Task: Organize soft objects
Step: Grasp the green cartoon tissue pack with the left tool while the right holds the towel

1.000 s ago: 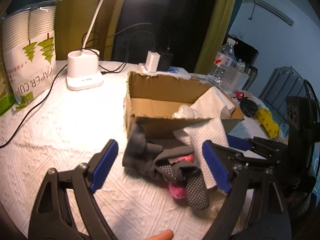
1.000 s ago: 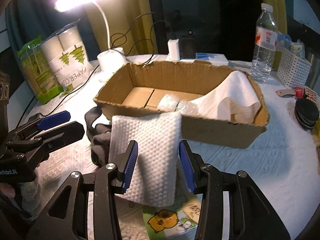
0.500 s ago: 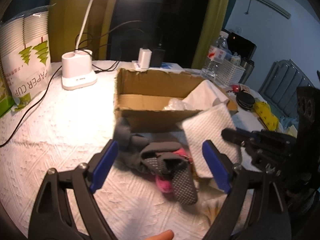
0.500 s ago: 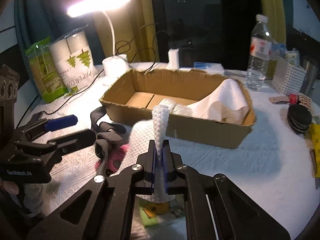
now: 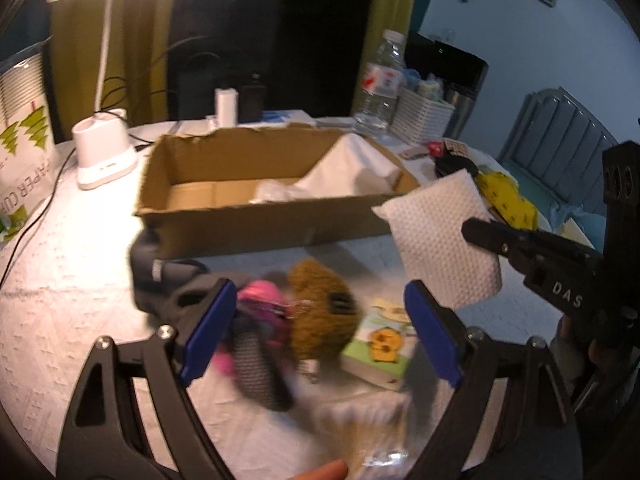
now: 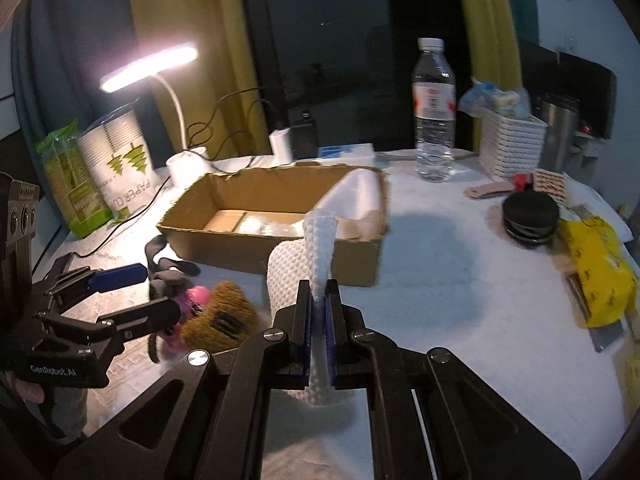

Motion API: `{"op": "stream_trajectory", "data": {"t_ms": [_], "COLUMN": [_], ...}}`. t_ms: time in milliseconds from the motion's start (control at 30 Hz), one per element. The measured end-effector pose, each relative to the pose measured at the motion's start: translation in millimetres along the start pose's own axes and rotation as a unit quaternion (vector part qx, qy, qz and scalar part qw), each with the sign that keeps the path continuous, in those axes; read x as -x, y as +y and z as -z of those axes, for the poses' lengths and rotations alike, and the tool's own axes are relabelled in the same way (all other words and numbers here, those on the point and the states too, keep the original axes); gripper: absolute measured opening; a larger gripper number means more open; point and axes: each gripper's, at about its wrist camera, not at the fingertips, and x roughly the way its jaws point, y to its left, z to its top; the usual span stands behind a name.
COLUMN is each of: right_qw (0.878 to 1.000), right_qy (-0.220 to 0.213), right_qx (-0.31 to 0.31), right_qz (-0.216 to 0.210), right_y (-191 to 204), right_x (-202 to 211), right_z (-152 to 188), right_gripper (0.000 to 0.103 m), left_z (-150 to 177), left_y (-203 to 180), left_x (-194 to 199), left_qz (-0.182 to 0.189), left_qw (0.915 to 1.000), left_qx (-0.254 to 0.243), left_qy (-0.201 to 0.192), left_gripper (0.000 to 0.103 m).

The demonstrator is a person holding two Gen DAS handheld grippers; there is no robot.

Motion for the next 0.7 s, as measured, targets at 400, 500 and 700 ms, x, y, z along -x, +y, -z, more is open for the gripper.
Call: {"op": "stream_trajectory", "data": {"t_ms": [400,500,700], "right_qw": [0.999,0.999,0.998], "right_qy": [-0.012,-0.015,-0.018], "right_qx": [-0.037,-0.047,-0.058], "right_qz": [0.007,0.006,-0.001], "right_y": [-48.6,-58.7,-70.3], "right_x": [22.5,26.2,30.1], "right_z": [23.1,28.4,35.0], "right_gripper": [0.006,0.006,0.006], "left_z": [15.9,20.1,19.8], "left_y": [-46.4,-49.9,-60.7], "left_x": [-32.3,-39.9,-43.0], "left_qz": [0.0,-0.013,-0.012], "left_qw": [0.9979,0.9966,0.9955], "left_qx": [-0.028,-0.034,-0.053], "left_qy": [0.058,0.074,0.077], "left_gripper": [0.087,0.087,0.086]}}
